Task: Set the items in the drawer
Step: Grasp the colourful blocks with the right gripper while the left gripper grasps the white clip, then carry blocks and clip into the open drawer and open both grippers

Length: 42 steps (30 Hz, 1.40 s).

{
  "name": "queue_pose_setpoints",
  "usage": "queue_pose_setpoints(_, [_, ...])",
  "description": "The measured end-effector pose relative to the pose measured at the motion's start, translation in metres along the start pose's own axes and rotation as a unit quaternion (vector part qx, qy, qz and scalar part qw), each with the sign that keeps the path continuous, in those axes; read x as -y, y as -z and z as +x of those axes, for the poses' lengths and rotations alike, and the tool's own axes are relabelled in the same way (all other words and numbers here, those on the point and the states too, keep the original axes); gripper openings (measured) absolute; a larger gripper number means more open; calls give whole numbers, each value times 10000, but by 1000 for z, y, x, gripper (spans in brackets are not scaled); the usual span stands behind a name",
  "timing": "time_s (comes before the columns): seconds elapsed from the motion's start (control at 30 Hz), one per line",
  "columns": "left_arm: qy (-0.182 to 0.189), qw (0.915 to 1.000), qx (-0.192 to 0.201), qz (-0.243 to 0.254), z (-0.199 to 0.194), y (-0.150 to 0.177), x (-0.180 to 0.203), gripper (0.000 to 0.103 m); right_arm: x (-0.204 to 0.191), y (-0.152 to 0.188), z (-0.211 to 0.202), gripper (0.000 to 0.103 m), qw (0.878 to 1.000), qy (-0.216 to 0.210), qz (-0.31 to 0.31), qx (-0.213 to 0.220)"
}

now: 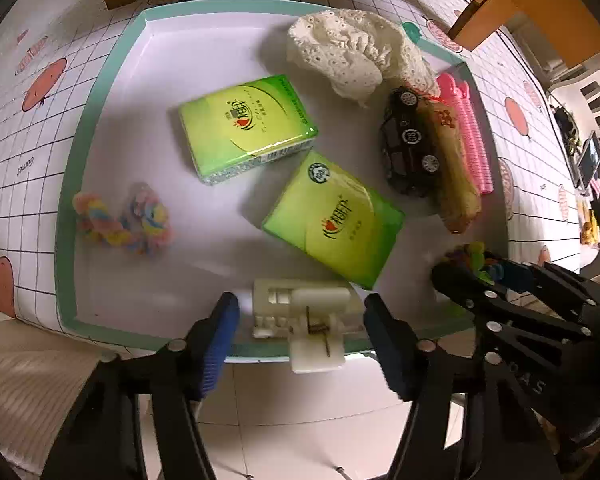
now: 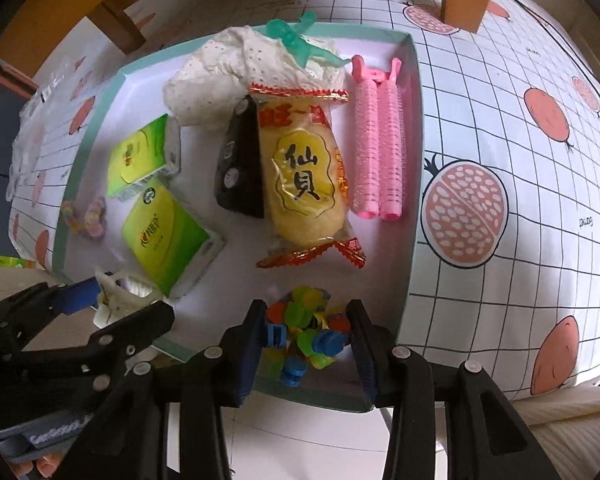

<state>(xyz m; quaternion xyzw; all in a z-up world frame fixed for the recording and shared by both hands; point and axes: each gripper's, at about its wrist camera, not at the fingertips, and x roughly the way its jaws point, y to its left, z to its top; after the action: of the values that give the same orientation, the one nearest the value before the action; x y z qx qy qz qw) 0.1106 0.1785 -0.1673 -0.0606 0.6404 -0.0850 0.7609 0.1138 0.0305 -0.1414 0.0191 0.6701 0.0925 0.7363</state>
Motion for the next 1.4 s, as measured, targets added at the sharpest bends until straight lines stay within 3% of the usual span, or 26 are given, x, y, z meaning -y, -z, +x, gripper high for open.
queue_pose_setpoints(0.07, [25,10000,-10,-5,2,0,0,56,-3,-1,3,45,10000,16,-5,2])
queue_pose_setpoints(0.33, [-29,9999,24,118,4,-3,2,53,-10,-1,4,42,9996,200,-195,45])
queue_pose_setpoints(0.63, [18,9997,238,-89,-12,-2,-8,52,-10,2,0,42,9999,-16,80,144])
queue_pose_setpoints(0.77, [-28,9990,410,-154,-21,0,-12,52,-12,3,-7,42,9994,-132,146,277])
queue_pose_setpoints(0.93, [-56,9952,931,-290,-55,-4,-19,52,-14,0,-35,42,9970,-251,185,715])
queue_pose_setpoints(1.1, [79,9861,1627,-318,-116,-12,-21,52,-26,-6,-95,42,9880,-478,75,1466])
queue_pose_setpoints(1.4, [415,9513,3043,-274,-247,-35,-17,52,-27,-37,-214,42,9621,-669,-144,2639])
